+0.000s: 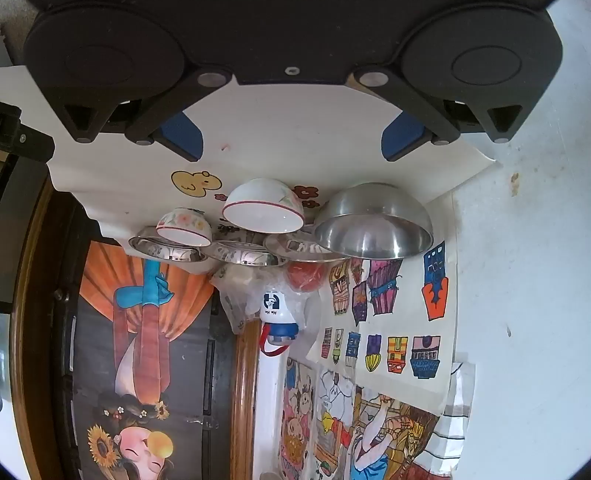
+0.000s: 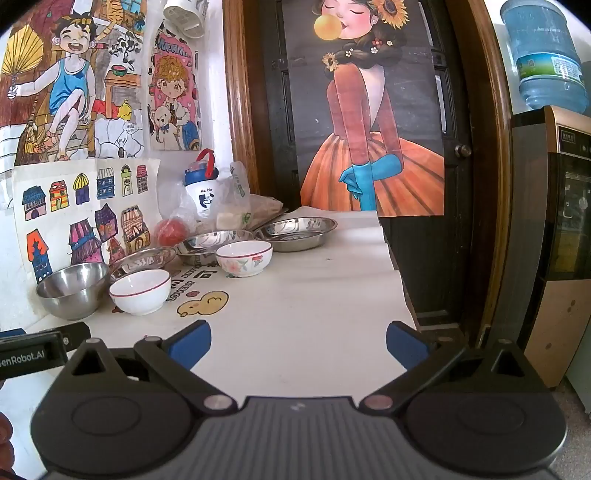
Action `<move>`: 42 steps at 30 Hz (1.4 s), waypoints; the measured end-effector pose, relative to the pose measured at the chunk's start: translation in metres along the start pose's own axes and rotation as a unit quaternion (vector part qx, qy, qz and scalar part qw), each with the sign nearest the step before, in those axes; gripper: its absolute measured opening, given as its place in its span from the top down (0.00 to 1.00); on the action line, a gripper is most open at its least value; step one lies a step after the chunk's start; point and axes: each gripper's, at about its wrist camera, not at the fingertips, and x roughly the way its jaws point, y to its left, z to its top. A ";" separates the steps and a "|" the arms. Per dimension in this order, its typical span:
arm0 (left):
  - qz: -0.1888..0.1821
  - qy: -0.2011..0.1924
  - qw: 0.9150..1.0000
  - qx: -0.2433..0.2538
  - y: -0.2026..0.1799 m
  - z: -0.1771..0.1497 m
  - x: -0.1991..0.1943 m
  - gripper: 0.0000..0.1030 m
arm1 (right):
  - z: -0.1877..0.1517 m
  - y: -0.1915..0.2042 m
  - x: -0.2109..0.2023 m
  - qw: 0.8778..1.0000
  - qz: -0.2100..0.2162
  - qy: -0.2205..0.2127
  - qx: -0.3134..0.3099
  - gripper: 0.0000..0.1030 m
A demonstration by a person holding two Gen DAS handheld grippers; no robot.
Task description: Organize plates and bowls
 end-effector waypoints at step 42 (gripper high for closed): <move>-0.010 -0.004 1.000 -0.002 0.001 0.002 -0.003 0.01 | 0.000 0.001 -0.002 1.000 0.002 -0.002 0.001 0.00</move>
